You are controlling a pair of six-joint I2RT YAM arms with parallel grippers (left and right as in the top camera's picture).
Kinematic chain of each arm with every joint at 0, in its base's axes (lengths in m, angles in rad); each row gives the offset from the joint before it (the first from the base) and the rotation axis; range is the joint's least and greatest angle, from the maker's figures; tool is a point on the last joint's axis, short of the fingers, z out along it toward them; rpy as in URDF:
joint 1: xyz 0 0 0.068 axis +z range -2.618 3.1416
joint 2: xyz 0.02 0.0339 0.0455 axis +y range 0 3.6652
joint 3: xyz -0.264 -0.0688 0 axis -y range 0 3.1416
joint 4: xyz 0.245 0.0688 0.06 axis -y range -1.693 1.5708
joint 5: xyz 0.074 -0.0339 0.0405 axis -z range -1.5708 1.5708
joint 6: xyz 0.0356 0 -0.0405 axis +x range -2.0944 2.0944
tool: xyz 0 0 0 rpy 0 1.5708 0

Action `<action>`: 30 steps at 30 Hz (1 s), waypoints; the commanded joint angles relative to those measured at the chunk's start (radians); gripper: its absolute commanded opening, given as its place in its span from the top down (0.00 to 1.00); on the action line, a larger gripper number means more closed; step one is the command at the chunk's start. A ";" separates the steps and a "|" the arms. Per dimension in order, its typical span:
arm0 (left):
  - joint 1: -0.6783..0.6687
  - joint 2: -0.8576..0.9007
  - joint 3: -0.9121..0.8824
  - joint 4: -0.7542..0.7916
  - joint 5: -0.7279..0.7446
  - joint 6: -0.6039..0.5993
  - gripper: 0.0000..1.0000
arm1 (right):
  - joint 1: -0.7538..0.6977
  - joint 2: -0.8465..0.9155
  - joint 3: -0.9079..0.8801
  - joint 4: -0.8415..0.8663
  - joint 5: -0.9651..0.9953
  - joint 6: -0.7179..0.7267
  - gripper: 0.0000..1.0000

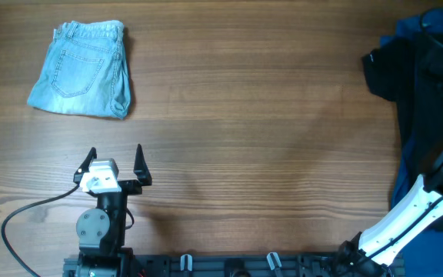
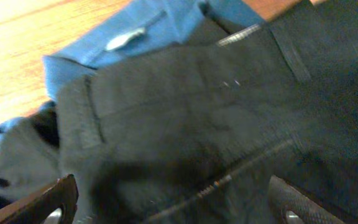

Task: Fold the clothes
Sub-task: 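Pull the black shorts out of the pile and drag them leftward onto table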

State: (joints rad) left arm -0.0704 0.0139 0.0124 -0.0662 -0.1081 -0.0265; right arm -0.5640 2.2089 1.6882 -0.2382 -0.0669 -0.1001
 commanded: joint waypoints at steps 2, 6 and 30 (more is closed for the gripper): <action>-0.006 -0.007 -0.006 0.004 -0.013 0.019 0.00 | 0.096 0.014 -0.002 0.018 -0.009 -0.111 0.05; -0.006 -0.007 -0.006 0.004 -0.013 0.019 0.00 | 0.169 0.020 -0.002 0.034 0.191 -0.191 0.05; -0.006 -0.007 -0.006 0.004 -0.014 0.019 0.00 | 0.258 -0.041 -0.001 0.026 0.363 -0.282 0.96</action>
State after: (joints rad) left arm -0.0704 0.0139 0.0124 -0.0662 -0.1081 -0.0265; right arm -0.3790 2.2803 1.6882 -0.1787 0.2974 -0.3069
